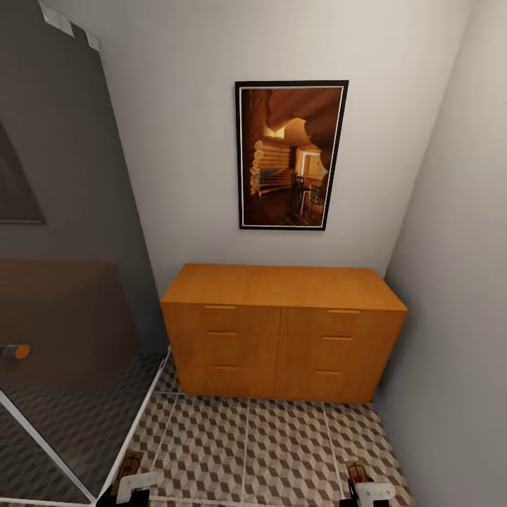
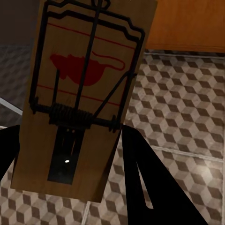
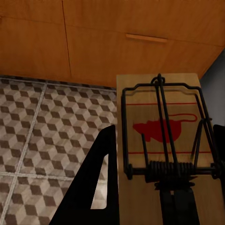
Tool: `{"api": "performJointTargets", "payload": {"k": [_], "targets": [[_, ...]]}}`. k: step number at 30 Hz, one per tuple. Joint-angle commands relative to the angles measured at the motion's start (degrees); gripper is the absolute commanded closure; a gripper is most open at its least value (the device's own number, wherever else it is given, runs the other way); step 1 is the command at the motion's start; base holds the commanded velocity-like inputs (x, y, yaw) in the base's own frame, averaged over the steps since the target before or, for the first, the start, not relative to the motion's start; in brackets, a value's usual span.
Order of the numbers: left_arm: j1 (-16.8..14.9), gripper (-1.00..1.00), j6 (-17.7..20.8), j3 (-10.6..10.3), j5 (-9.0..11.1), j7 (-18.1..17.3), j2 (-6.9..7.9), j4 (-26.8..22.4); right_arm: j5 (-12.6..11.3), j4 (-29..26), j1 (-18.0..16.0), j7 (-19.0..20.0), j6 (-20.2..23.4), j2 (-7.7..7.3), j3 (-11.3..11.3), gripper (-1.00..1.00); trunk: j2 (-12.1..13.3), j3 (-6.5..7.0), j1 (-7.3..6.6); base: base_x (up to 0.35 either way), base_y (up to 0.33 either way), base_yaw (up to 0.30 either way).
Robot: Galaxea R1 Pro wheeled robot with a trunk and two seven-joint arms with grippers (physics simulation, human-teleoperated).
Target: Take the four mousetraps from the cabinet in the bathroom and place them on the bathroom floor. Make sure all four end up on the same floor surface, and ensure that at least two of them are either under or directly next to the same bathroom sink.
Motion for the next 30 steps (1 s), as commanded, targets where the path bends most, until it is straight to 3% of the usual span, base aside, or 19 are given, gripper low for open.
{"api": "performJointTargets", "payload": {"k": [1, 16, 30], "targets": [[-0.08, 1.00, -0.15, -0.50, -0.09, 0.24, -0.04, 0.15, -0.53, 0.00, -0.04, -0.12, -0.22, -0.04, 0.48, 1.00, -0.13, -0.13, 0.04, 0.000, 0.000, 0.000], [-0.08, 1.00, -0.11, -0.50, -0.09, 0.24, -0.04, 0.19, -0.53, 0.00, -0.05, -0.11, -0.16, 0.05, 0.48, 1.00, -0.13, -0.13, 0.04, 0.000, 0.000, 0.009], [-0.08, 1.00, -0.09, -0.50, -0.09, 0.24, -0.09, 0.19, -0.53, 0.00, -0.05, -0.13, -0.07, 0.06, 0.48, 1.00, -0.13, -0.13, 0.04, 0.000, 0.000, 0.245]]}}
